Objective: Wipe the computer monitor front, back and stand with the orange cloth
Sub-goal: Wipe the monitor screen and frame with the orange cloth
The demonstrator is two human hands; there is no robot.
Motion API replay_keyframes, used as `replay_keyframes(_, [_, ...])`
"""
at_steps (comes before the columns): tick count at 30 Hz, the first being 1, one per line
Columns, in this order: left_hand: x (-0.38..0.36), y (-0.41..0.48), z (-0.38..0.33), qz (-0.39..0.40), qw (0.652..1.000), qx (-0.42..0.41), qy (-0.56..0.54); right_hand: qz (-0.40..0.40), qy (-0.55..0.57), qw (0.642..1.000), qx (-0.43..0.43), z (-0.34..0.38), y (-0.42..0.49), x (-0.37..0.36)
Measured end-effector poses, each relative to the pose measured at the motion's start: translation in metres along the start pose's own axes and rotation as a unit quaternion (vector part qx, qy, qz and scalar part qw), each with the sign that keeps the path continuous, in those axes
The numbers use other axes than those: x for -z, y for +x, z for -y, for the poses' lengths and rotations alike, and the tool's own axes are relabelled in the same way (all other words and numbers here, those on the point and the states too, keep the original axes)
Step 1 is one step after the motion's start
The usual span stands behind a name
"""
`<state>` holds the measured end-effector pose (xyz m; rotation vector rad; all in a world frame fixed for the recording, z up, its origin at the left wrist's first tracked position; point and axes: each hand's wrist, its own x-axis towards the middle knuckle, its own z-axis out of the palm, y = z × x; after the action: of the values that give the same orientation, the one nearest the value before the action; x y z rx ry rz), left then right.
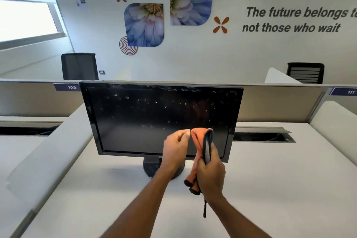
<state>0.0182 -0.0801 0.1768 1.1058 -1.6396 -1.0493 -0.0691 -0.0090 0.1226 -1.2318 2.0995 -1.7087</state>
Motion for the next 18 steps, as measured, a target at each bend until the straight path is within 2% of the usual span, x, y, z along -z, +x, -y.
replay_keyframes(3, [0.020,0.026,-0.038,-0.087,0.979,-0.165,0.082,-0.117,0.021,0.991,0.058,0.045,0.020,0.004])
replay_keyframes(6, [0.038,0.058,-0.063,-0.121,0.930,-0.274,0.216,-0.191,-0.035,0.974,0.117,0.073,0.054,0.002])
replay_keyframes(9, [0.054,0.092,-0.076,-0.104,0.876,-0.291,0.371,-0.218,-0.111,0.958,0.149,0.086,0.086,-0.005])
replay_keyframes(11, [0.064,0.113,-0.078,-0.078,0.855,-0.267,0.438,-0.199,-0.181,0.950,0.161,0.085,0.104,-0.012])
replay_keyframes(15, [0.076,0.136,-0.068,0.007,0.836,-0.238,0.494,-0.113,-0.314,0.926,0.175,0.062,0.122,-0.032])
replay_keyframes(18, [0.075,0.138,-0.065,-0.002,0.854,-0.246,0.458,-0.091,-0.329,0.916,0.208,0.049,0.124,-0.050])
